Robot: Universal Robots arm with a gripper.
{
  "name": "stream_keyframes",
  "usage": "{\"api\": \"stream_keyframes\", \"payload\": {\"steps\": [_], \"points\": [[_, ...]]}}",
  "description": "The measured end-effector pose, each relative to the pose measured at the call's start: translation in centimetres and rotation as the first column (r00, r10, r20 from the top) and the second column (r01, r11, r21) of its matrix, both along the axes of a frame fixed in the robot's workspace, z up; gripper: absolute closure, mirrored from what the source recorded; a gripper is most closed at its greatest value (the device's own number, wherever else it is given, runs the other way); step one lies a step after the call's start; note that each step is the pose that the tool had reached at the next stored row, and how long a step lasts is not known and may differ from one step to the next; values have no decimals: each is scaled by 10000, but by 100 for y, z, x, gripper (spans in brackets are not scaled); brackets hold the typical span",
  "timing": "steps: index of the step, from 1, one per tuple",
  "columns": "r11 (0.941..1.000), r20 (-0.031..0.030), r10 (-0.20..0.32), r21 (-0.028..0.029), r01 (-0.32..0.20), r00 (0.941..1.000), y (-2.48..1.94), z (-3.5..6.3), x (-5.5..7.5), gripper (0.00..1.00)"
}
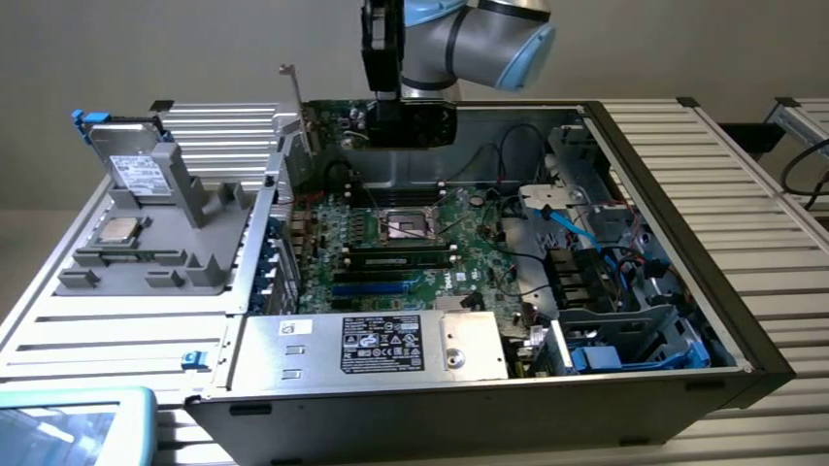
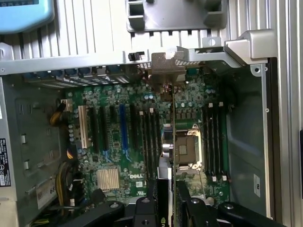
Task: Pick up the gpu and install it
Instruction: 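Insert the gpu into the slot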
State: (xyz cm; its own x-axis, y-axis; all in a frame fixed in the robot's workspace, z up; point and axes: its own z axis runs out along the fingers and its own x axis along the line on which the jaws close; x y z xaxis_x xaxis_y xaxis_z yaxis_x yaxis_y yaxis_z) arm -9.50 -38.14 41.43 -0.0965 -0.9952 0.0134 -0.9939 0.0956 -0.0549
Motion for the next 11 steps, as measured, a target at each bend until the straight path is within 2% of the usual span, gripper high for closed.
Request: {"api": "stream_keyframes", "payload": {"steps": [4,11], "points": [[10000,0,-57,8,57,10000,-120,-72,0,73],[9999,0,-112,27,112,9999,-357,-199,0,73]]}}
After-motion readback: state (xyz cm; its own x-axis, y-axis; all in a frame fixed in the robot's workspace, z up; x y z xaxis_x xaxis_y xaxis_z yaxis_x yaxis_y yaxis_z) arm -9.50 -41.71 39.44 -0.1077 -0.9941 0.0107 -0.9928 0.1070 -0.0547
